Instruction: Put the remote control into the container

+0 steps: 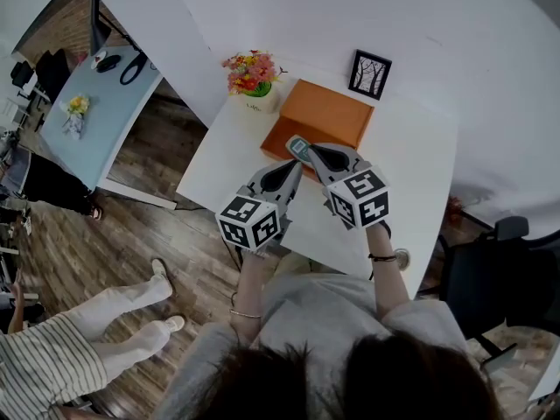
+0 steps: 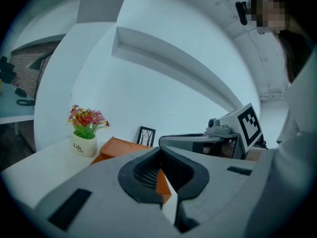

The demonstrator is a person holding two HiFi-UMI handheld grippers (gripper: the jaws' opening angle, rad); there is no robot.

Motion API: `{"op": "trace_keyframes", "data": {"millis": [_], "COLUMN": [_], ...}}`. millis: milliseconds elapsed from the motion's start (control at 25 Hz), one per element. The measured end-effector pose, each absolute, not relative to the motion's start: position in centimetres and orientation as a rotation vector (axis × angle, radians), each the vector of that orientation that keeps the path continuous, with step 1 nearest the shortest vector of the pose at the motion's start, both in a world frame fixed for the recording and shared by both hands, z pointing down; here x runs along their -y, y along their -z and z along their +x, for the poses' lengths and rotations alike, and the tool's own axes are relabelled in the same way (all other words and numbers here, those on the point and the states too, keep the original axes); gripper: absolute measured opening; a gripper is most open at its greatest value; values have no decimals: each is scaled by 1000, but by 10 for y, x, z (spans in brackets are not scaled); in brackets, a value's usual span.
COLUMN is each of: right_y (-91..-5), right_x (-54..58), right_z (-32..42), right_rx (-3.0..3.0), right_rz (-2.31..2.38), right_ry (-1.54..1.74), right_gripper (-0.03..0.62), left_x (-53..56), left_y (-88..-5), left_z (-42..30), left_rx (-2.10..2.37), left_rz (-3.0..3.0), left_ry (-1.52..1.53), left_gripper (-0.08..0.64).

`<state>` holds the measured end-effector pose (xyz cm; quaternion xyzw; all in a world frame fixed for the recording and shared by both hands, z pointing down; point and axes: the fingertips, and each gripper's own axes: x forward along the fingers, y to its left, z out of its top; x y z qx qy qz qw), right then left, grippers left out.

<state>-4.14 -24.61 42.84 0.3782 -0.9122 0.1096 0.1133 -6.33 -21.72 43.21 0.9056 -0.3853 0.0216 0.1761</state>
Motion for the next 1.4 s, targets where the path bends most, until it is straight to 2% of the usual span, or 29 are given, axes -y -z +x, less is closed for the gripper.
{"op": "trace_keyframes", "data": {"millis": [760,1400], "right_y": [-403,-399], "right_x": [222,225], "right_z": [-16,-1], "right_rx": [2735,2744], "right_rz": [1158,1194], "right_ry": [-158,-155], "right_gripper": [-2,-2], "left_x": [189,194], "left_y": [-414,-412], "left_z": [-50,-34], "left_rx": [1113,1076], "left_rz": [2645,2687], "left_ry": [-50,-107], "left_gripper": [3,3]}}
